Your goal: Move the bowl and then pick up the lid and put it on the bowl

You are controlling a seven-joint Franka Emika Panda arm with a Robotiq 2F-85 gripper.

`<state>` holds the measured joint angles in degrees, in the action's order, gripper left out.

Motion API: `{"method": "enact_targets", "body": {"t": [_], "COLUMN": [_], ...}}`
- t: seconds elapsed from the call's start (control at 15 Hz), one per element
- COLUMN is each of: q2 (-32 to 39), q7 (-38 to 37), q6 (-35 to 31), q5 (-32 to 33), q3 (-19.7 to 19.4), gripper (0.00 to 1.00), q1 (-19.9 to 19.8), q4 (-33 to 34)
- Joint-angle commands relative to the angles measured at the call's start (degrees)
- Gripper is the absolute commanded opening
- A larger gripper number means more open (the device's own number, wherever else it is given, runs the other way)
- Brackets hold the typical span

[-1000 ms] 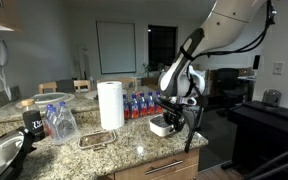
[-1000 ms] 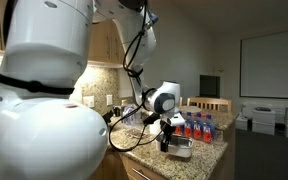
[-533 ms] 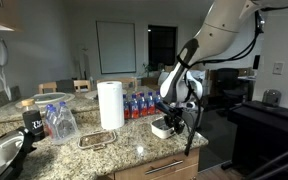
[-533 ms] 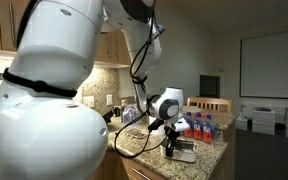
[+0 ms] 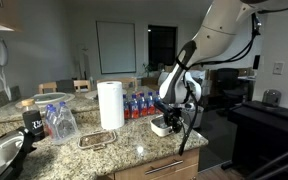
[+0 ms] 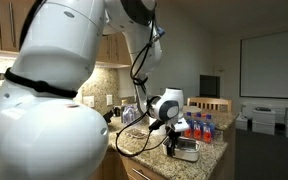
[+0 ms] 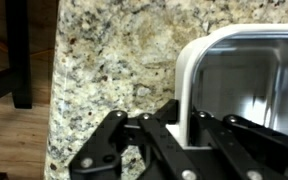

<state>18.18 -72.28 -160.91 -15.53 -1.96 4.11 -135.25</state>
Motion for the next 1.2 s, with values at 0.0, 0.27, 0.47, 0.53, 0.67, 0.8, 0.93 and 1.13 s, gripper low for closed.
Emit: {"method": "enact_targets", "body": {"t": [0.0,0.27,0.47,0.53,0.67,0.8,0.93,1.13], "q2": [0.76,0.71,0.64,0.55,0.21,-0.18,-0.56,-1.58], "q7": [-1.04,-0.97,-0.90,-0.80,-0.68,-0.61,-0.18,1.45], "q6": [0.50,0.54,0.60,0.59,0.55,0.54,0.61,0.22], "q5": [-0.69,-0.87,-0.97,-1.11,-1.26,-1.16,-1.16,-1.61], "q3": [-0.37,-0.32,-0.24,-0.14,-0.05,-0.06,0.10,0.84], "gripper": [0.05,0.40,0.59,0.66,0.79,0.92,0.99,1.00], "q1": [0.55,0.44,0.41,0.35,0.30,0.35,0.27,-0.34], "q4": [0.95,1.04,1.10,1.09,0.95,0.78,0.58,-0.02]}}
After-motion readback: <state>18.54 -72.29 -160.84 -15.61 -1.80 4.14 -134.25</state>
